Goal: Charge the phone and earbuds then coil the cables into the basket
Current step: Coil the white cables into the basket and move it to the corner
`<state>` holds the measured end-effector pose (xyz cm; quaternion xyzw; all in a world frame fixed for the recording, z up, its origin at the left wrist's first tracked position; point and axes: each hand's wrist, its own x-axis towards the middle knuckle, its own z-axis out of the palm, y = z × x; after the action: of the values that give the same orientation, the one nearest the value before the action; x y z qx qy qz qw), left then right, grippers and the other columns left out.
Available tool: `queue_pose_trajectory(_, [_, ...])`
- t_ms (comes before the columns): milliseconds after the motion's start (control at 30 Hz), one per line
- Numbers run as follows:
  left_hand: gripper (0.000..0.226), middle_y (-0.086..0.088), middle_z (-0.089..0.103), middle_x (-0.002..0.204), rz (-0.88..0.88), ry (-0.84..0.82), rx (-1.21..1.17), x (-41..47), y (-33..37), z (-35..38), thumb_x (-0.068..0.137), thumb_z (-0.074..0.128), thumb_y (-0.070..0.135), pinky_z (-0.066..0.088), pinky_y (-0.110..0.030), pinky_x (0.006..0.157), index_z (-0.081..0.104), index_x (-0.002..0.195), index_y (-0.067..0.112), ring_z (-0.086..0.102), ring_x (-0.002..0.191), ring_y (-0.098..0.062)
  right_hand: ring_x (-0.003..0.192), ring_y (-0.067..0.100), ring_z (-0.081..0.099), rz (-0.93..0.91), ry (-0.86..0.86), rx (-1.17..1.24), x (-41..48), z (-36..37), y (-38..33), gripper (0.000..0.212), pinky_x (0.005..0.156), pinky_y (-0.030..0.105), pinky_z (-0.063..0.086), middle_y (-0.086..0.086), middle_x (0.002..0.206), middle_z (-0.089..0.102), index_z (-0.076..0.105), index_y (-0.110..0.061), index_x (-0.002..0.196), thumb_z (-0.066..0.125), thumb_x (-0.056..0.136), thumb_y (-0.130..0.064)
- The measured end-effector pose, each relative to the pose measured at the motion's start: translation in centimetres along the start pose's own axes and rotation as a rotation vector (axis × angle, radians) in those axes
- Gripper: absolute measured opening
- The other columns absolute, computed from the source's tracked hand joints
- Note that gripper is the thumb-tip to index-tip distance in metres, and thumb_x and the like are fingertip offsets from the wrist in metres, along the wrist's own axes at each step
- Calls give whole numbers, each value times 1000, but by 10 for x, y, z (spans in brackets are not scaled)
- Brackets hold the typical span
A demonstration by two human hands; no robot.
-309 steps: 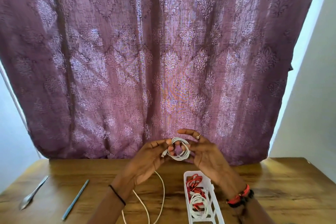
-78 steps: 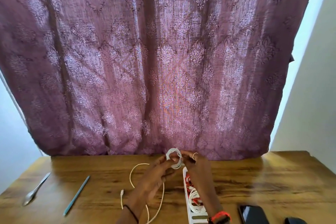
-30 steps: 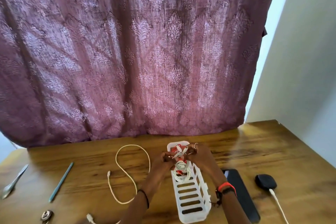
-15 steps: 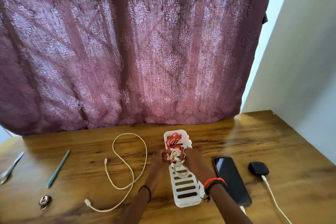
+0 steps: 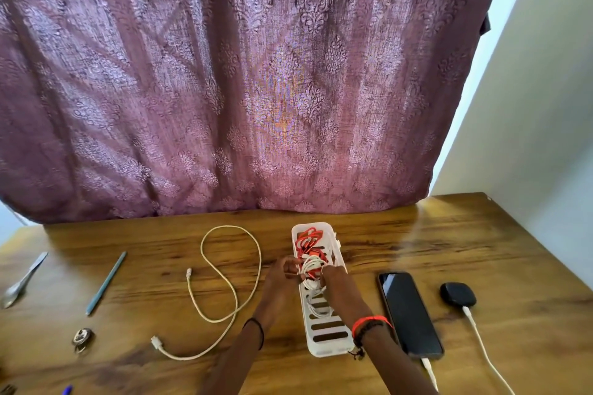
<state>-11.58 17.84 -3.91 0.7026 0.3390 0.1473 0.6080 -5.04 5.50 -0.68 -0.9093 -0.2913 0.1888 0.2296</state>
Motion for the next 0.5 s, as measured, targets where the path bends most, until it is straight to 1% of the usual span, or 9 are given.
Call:
queue_pose_trajectory(100, [34, 6, 62, 90, -1, -9, -16, 0, -1, -1, 75, 74, 6, 49, -25, 71, 54, 86, 31, 61, 87, -16, 112, 36, 52, -11, -26, 16, -1, -3, 1, 27, 93, 36, 41, 23, 120, 54, 54, 4, 115, 41, 92, 0])
queue_pose_trajectory(167, [33, 6, 62, 91, 0, -15, -15, 0, -1, -2, 75, 74, 6, 50, -26, 74, 55, 86, 31, 62, 89, -17, 113, 37, 51, -5, -40, 34, -2, -6, 0, 27, 93, 36, 41, 24, 120, 54, 54, 5, 115, 40, 92, 1])
queue_pose_trajectory(300, [31, 0, 65, 93, -1, -48, -50, 2, -3, -4, 74, 75, 6, 49, -23, 70, 56, 87, 28, 62, 89, -16, 111, 37, 53, -6, -76, 17, -2, -16, -3, 27, 93, 37, 43, 24, 120, 55, 54, 5, 115, 41, 92, 0])
queue_pose_trajectory(333, [31, -2, 65, 95, 1, -55, -56, 3, -4, -5, 74, 74, 6, 49, -24, 71, 57, 87, 28, 62, 89, -16, 108, 35, 55, -8, -82, 4, 0, -19, -5, 26, 91, 37, 44, 24, 119, 56, 55, 3, 113, 41, 92, 0])
queue_pose_trajectory(400, [29, -5, 66, 97, -10, -56, -55, 3, -4, -7, 76, 72, 5, 49, -26, 74, 57, 87, 26, 61, 89, -18, 98, 29, 57, 29, -97, 15, 4, -25, -7, 22, 79, 30, 49, 20, 113, 57, 55, -2, 106, 39, 92, 0])
queue_pose_trajectory(433, [26, -6, 66, 95, -21, -53, -60, 4, -5, -8, 77, 70, 3, 49, -26, 74, 58, 87, 24, 61, 88, -18, 96, 28, 58, 44, -99, -1, 6, -28, -8, 24, 73, 28, 50, 19, 112, 57, 56, -2, 107, 38, 92, 1])
queue_pose_trajectory(500, [20, -1, 65, 87, -38, -32, -74, 3, -4, -12, 81, 65, 0, 49, -23, 73, 59, 90, 17, 60, 84, -16, 101, 28, 59, 36, -91, -25, 13, -33, -10, 29, 72, 29, 50, 18, 119, 55, 56, 0, 113, 38, 91, 3])
